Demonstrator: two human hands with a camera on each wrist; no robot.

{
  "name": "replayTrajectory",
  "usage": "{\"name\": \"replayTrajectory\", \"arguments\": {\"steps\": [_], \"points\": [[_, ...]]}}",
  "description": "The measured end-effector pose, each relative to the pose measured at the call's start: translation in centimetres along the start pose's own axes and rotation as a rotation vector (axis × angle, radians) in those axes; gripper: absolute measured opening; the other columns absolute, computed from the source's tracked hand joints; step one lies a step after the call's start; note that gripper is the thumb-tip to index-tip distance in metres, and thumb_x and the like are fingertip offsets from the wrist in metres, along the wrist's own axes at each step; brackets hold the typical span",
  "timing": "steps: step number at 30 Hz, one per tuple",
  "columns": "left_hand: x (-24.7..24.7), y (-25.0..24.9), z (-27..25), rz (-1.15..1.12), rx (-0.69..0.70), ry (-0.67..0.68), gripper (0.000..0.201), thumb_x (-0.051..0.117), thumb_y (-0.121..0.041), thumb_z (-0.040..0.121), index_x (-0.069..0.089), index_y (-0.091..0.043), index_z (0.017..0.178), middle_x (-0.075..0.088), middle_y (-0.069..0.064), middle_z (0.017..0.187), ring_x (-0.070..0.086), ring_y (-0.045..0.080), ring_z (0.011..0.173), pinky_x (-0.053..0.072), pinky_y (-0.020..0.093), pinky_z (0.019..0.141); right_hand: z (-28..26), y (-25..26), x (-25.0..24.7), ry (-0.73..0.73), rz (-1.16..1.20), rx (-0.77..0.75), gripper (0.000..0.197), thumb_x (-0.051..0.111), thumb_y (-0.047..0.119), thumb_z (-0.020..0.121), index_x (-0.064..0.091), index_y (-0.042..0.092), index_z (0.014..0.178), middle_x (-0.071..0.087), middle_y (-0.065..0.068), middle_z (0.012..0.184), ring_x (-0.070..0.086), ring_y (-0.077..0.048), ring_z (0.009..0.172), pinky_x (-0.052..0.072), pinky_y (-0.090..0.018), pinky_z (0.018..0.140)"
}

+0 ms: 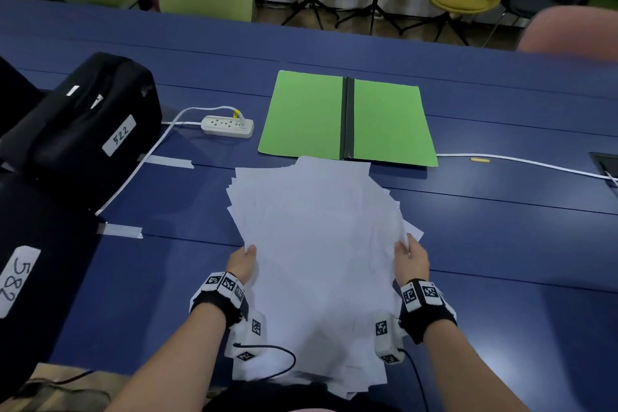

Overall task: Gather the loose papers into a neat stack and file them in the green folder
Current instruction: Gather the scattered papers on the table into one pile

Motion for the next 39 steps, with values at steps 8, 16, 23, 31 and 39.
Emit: {"name": "replayTrajectory", "arguments": {"steps": [8, 16, 23, 31, 39], "points": [[-0.1, 0.7, 0.6, -0.014, 0.002, -0.026, 0.037, 0.038, -0.01, 0.098, 0.05, 0.007, 0.128, 0.052, 0.019, 0.135, 0.051, 0.031, 0.118, 0.036, 0.036, 0.104, -1.0, 0.0, -2.6, -0.249, -0.037, 0.021, 0.047, 0.029, -0.015, 0.081, 0.06, 0.007, 0.108, 0.059, -0.014, 0.086, 0.059, -0.037, 0.087, 0.04, -0.026, 0.07], [-0.1, 0.2, -0.3, -0.045, 0.013, 0.017, 0.042, 0.041, -0.018, 0.098, 0.045, 0.001, 0.136, 0.045, 0.007, 0.143, 0.041, 0.025, 0.133, 0.028, 0.039, 0.115, 2.2, -0.2, -0.8, 0.086, -0.188, 0.065, 0.023, 0.038, 0.0, 0.091, 0.06, 0.007, 0.092, 0.058, -0.018, 0.088, 0.055, -0.033, 0.084, 0.038, -0.028, 0.072], [0.1, -1.2, -0.3, -0.043, 0.049, 0.061, 0.042, 0.041, -0.021, 0.098, 0.044, -0.002, 0.136, 0.049, 0.001, 0.136, 0.044, 0.026, 0.13, 0.032, 0.034, 0.109, 2.7, 1.4, 4.0, 0.347, -0.325, 0.085, 0.03, 0.032, 0.012, 0.096, 0.05, 0.008, 0.119, 0.057, -0.018, 0.117, 0.055, -0.031, 0.096, 0.042, -0.026, 0.068], [1.0, -0.6, 1.3, -0.15, 0.038, 0.036, 0.071, 0.084, -0.02, 0.067, 0.05, -0.005, 0.127, 0.062, 0.007, 0.119, 0.06, 0.026, 0.111, 0.048, 0.039, 0.098, -0.1, -2.0, 2.0, -0.048, -0.439, 0.144, 0.053, 0.051, 0.026, 0.093, 0.036, 0.002, 0.137, 0.035, -0.023, 0.136, 0.039, -0.041, 0.121, 0.039, -0.045, 0.096], [2.4, -2.2, 1.4, 0.033, 0.011, 0.099, 0.058, 0.064, -0.004, 0.085, 0.037, 0.005, 0.136, 0.048, 0.005, 0.133, 0.047, 0.029, 0.128, 0.037, 0.035, 0.109, -1.6, -3.0, 0.4, -0.082, -0.058, 0.171, 0.094, 0.071, 0.037, 0.079, 0.014, 0.01, 0.149, 0.026, -0.017, 0.148, 0.035, -0.031, 0.134, 0.034, -0.042, 0.106]]}}
Point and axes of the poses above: each hand's wrist, its own z-axis towards the middle knuckle, its own x-axis out of the palm, y = z × x, the point moved 6 cm from there along z, towards the middle knuckle
